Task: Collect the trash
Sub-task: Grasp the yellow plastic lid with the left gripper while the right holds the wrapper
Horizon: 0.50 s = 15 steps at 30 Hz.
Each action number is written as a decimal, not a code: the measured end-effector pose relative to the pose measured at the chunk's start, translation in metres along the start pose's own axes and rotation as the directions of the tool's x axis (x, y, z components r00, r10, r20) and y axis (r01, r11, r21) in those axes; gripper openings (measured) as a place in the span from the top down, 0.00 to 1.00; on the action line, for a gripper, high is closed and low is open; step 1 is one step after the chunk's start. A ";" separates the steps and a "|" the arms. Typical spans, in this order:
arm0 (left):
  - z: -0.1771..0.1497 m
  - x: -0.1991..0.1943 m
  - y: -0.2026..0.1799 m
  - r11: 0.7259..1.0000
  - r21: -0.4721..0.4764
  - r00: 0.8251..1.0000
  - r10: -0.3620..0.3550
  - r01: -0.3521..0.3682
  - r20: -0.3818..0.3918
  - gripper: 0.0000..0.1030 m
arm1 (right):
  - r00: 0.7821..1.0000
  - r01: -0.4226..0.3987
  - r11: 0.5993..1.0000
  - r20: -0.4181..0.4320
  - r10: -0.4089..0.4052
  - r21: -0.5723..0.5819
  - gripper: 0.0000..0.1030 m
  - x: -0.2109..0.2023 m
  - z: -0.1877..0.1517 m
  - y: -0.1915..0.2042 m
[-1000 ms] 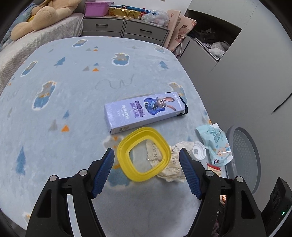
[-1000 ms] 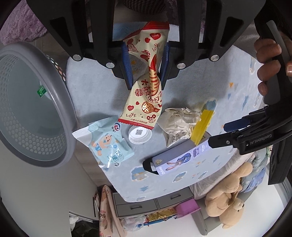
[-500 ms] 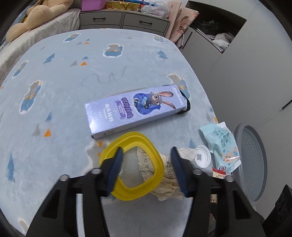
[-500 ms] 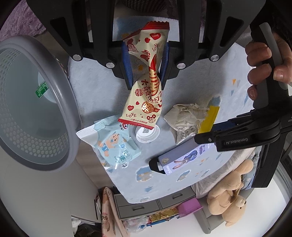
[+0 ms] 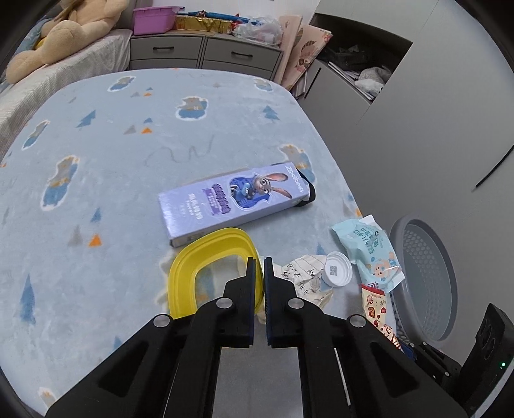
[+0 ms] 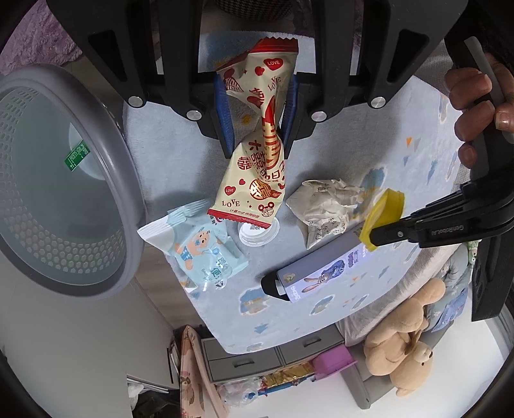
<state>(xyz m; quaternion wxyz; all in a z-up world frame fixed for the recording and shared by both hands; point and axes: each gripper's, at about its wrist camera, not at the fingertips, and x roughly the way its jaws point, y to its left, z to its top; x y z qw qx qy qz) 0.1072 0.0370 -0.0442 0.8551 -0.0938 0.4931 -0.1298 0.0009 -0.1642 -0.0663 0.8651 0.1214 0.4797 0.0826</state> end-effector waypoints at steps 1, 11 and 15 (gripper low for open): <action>0.000 -0.004 0.001 1.000 -0.002 1.000 -0.001 0.001 0.008 0.95 | 1.000 0.000 1.000 0.003 0.000 -0.001 0.72 -0.002 0.000 0.001; -0.012 -0.044 -0.015 0.999 0.045 0.996 0.014 -0.018 0.093 0.95 | 0.998 0.003 1.000 0.064 -0.002 -0.005 0.72 -0.031 0.004 0.002; -0.020 -0.053 -0.030 0.997 0.070 0.994 0.020 -0.028 0.108 0.95 | 0.996 -0.002 1.000 0.087 0.002 -0.001 0.72 -0.042 0.005 -0.003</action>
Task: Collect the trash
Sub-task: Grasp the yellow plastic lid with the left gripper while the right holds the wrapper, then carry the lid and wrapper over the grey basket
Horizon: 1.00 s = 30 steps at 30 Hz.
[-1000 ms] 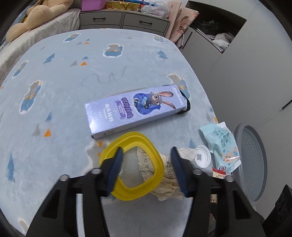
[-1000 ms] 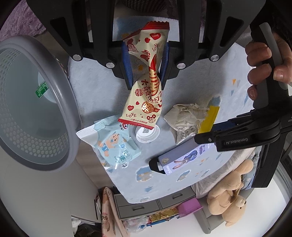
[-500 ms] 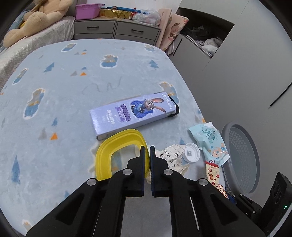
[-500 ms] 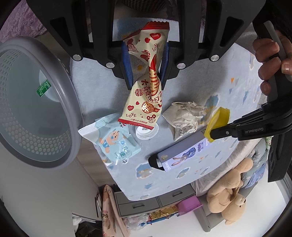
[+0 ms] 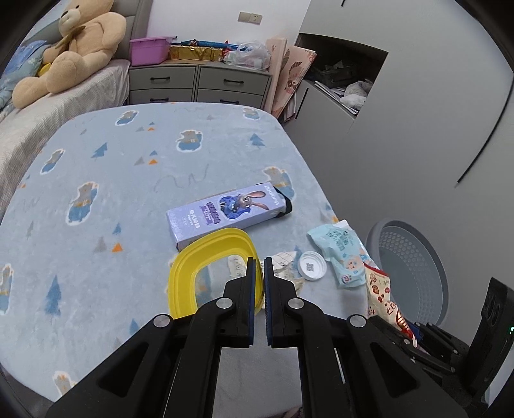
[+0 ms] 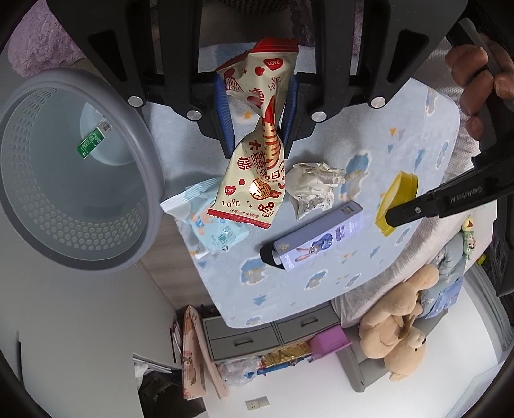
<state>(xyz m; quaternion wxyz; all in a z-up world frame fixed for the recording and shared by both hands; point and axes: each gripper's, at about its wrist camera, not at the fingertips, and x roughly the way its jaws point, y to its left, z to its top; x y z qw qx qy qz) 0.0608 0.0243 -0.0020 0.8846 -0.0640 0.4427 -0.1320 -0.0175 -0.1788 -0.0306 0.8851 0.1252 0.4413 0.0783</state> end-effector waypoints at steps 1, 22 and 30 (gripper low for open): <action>-0.001 -0.002 -0.005 1.000 0.007 1.000 0.001 -0.001 0.004 0.95 | 1.000 0.000 1.000 0.004 0.000 0.003 0.72 -0.003 0.001 -0.003; -0.016 0.023 -0.152 0.963 0.260 0.998 -0.064 0.064 -0.009 0.95 | 0.984 0.151 0.977 0.070 -0.163 0.150 0.72 -0.056 0.004 -0.118; -0.018 0.053 -0.215 0.929 0.349 0.992 -0.112 0.123 -0.050 0.95 | 0.973 0.203 0.951 0.059 -0.222 0.233 0.72 -0.066 0.001 -0.172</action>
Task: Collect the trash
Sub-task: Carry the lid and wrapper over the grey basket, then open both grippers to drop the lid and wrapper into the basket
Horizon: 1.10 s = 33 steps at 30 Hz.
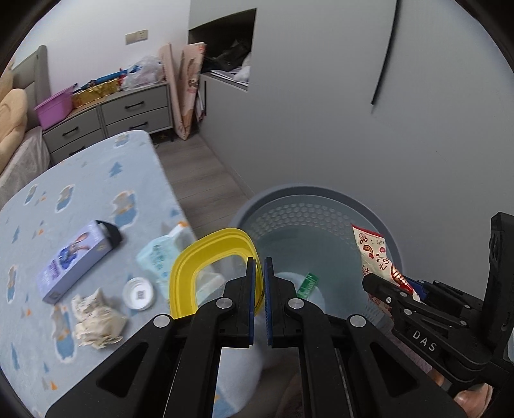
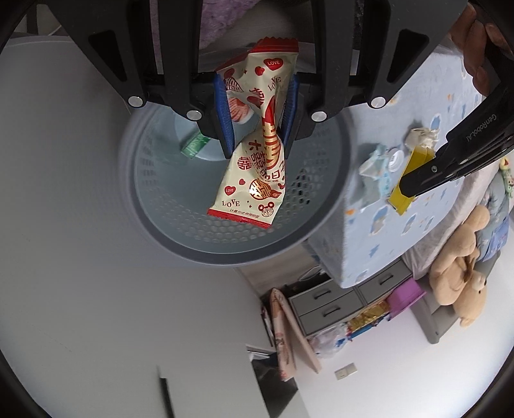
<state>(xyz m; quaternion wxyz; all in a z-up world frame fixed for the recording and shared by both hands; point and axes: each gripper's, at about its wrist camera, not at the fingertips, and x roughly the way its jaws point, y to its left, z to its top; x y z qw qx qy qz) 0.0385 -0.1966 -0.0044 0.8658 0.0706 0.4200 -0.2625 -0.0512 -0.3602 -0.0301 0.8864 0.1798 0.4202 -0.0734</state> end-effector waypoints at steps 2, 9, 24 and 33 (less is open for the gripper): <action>0.004 0.009 -0.008 1.000 0.005 1.000 -0.008 0.008 -0.007 0.95 | 1.000 0.002 1.000 -0.001 -0.002 0.007 0.72 0.001 0.002 -0.007; 0.016 0.034 -0.024 1.000 0.018 1.000 -0.015 0.015 -0.018 0.95 | 1.000 -0.002 1.000 -0.005 0.002 0.025 0.72 0.013 0.013 -0.023; 0.022 0.055 -0.029 1.000 0.011 0.999 -0.015 0.015 -0.039 0.79 | 1.000 -0.011 0.999 -0.028 0.012 0.037 0.67 0.036 0.025 -0.036; 0.022 0.049 -0.029 1.000 0.013 1.000 0.007 -0.007 -0.012 0.52 | 1.000 -0.004 0.999 -0.006 0.004 0.054 0.52 0.029 0.023 -0.040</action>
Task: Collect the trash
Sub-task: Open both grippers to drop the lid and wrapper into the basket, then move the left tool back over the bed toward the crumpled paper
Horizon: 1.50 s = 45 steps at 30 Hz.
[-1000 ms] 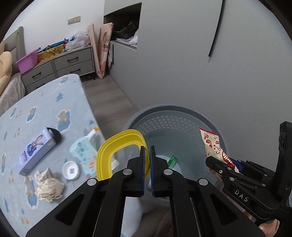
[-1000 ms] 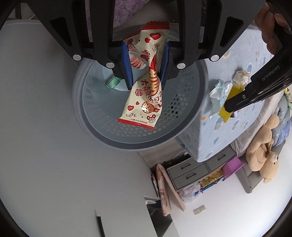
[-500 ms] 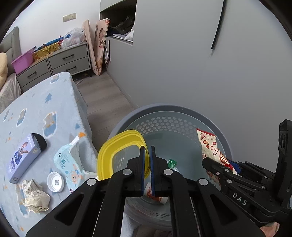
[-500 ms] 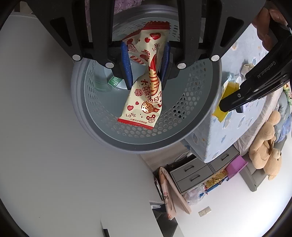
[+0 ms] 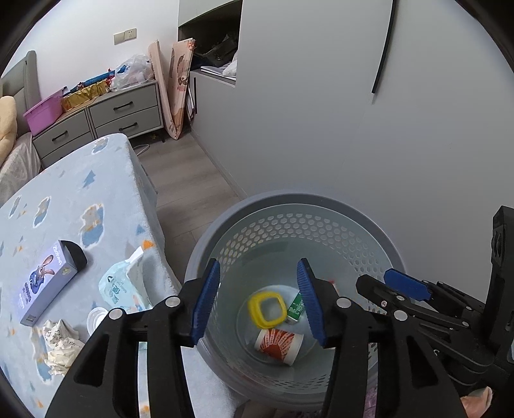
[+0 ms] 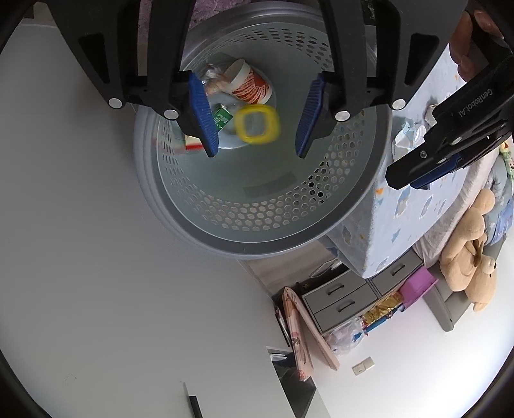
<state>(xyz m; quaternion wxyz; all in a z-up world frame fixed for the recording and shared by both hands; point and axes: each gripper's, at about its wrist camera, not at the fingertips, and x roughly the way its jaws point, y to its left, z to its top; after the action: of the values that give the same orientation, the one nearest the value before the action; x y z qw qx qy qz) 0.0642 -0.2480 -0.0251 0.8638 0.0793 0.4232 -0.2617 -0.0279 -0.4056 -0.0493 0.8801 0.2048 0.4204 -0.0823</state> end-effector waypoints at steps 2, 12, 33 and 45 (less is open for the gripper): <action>-0.001 -0.001 0.001 1.000 -0.005 1.000 0.003 -0.003 -0.001 0.51 | 1.000 0.004 1.000 -0.001 -0.004 0.001 0.51 0.000 -0.001 -0.001; -0.006 -0.007 0.007 0.999 -0.036 1.000 0.017 -0.017 -0.002 0.45 | 1.000 0.019 1.000 0.017 -0.019 -0.010 0.35 -0.007 -0.008 0.004; -0.024 -0.052 0.055 0.988 -0.129 0.994 0.094 -0.087 0.049 0.34 | 0.999 -0.025 0.999 0.028 0.026 -0.040 0.14 -0.009 -0.023 0.036; -0.049 -0.081 0.118 0.958 -0.233 0.981 0.187 -0.170 0.055 0.33 | 0.997 -0.076 0.989 0.025 0.079 -0.127 0.07 -0.009 -0.032 0.090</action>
<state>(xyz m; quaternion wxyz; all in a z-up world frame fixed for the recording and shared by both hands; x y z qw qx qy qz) 0.0506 -0.0987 -0.0035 0.9029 0.0076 0.4080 -0.1354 -0.0277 -0.3111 -0.0343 0.9000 0.1636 0.4032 -0.0243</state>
